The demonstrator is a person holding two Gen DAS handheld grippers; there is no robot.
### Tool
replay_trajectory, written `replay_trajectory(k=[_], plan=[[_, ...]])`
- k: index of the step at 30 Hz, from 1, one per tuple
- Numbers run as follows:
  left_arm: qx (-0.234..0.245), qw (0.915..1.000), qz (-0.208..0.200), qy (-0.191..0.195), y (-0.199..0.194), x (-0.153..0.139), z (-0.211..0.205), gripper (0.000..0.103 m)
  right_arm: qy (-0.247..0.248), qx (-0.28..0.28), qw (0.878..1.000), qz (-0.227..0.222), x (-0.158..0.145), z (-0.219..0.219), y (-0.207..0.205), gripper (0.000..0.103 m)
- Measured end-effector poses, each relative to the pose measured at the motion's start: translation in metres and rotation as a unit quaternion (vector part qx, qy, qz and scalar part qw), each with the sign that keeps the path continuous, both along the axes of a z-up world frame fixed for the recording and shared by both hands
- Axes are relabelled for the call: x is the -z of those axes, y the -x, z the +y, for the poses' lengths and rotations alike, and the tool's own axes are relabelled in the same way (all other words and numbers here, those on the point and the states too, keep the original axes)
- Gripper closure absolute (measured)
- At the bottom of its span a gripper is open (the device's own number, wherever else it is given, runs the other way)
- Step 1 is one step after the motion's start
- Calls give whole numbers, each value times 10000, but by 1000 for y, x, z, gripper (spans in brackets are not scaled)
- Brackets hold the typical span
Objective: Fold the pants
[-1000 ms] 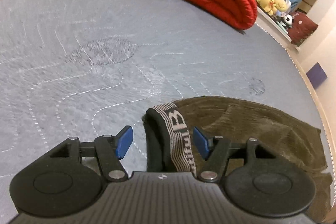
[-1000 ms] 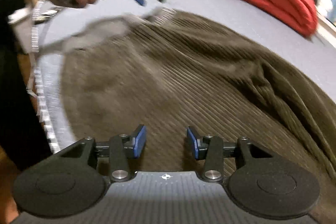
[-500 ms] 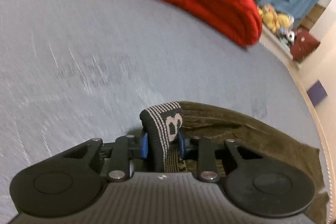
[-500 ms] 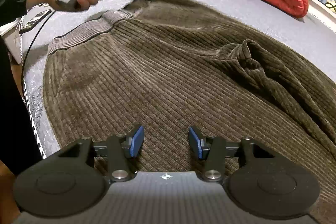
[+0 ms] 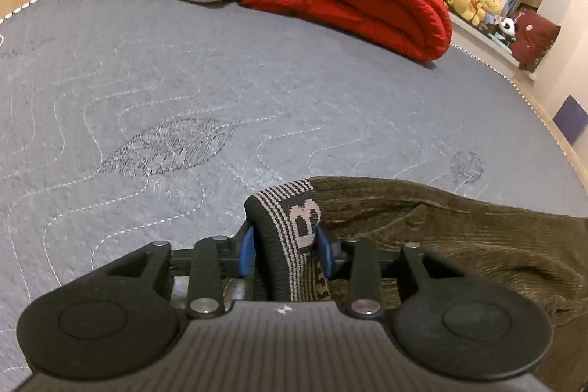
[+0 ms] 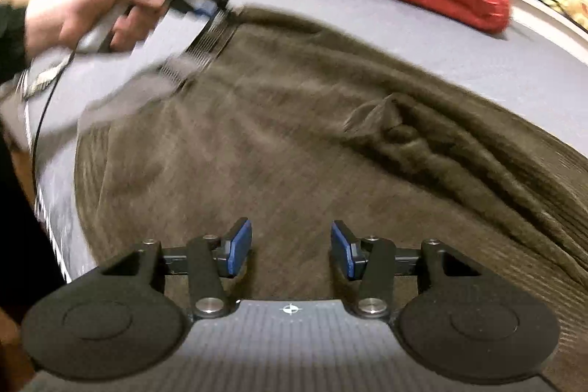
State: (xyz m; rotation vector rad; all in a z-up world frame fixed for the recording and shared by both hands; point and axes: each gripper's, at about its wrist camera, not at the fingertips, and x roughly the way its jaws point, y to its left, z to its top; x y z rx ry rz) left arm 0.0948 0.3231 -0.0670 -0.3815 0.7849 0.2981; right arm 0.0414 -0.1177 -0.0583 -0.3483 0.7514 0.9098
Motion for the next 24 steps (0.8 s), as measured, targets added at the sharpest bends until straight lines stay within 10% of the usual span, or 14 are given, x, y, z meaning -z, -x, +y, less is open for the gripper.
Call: replay_trajectory(k=[6, 19, 24], plan=[[-785, 9965, 272, -84, 4, -6, 19, 42, -425, 883, 9952, 48, -12, -16, -22, 52], [985, 9910, -184, -889, -45, 3, -29, 48, -171, 2161, 9724, 867, 15, -40, -68, 52], [1435, 9808, -119, -1318, -68, 26, -42, 16, -210, 2168, 9722, 855, 11, -45, -70, 52]])
